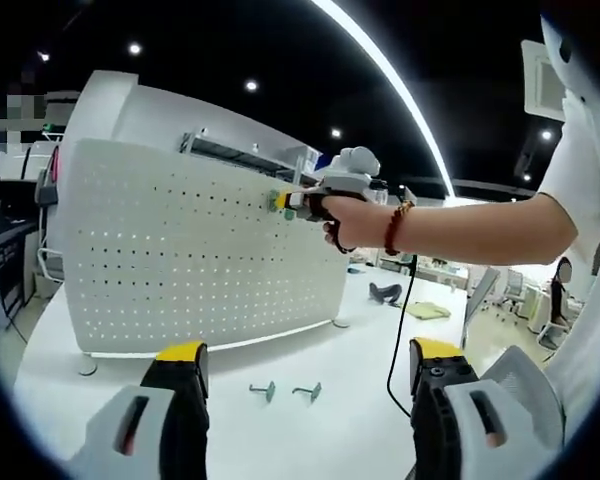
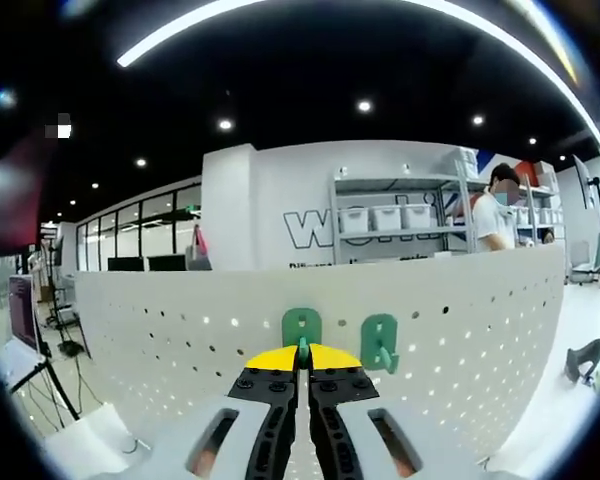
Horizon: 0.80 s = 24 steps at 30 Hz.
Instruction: Insert the hook assembly into the mounting plate slot until the hook locks in place.
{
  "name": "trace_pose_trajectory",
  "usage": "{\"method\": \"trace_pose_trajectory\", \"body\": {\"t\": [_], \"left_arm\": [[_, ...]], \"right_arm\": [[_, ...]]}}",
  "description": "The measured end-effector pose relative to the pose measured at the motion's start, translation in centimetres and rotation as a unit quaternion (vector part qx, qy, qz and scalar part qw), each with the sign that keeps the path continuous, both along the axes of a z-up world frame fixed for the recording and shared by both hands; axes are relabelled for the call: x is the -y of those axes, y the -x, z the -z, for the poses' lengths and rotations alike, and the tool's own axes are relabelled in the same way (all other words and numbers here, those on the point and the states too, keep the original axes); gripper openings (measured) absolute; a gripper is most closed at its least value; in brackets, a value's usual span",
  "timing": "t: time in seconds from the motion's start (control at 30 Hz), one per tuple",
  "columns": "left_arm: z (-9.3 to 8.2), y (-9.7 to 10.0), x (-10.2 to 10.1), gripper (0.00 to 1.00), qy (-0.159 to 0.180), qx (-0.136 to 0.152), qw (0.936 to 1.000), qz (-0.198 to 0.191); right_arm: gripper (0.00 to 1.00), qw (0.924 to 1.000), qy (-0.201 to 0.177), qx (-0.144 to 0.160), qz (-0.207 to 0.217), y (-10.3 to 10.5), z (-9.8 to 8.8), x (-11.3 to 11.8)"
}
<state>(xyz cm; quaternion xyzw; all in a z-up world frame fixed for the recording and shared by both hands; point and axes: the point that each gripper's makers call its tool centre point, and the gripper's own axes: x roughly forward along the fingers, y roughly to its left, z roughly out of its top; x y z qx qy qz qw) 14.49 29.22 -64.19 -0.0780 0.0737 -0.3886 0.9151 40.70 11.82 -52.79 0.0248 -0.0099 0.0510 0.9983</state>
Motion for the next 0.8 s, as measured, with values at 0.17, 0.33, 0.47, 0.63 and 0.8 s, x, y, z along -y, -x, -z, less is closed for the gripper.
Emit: {"method": "trace_pose_trajectory", "body": {"t": [0.17, 0.33, 0.47, 0.63, 0.8], "left_arm": [[0.07, 0.11, -0.08, 0.85, 0.002, -0.002, 1.0000, -0.003], [0.05, 0.10, -0.02, 0.85, 0.003, -0.003, 1.0000, -0.002], [0.11, 0.13, -0.02, 0.85, 0.004, -0.005, 1.0000, -0.001], [0.24, 0.08, 0.12, 0.85, 0.003, -0.007, 1.0000, 0.001], [0.04, -0.05, 0.61, 0.85, 0.003, -0.006, 0.9999, 0.008]], "right_arm": [[0.01, 1.0000, 0.002, -0.004, 0.006, -0.29, 0.17, 0.07], [0.01, 0.9999, 0.005, -0.008, 0.008, -0.55, 0.41, 0.11], [0.01, 0.9999, 0.008, -0.010, 0.008, -0.48, 0.81, 0.07], [0.03, 0.9997, -0.017, -0.013, -0.008, -0.57, 0.92, -0.22], [0.06, 0.9997, -0.015, -0.002, -0.018, -0.28, 0.54, -0.23]]}}
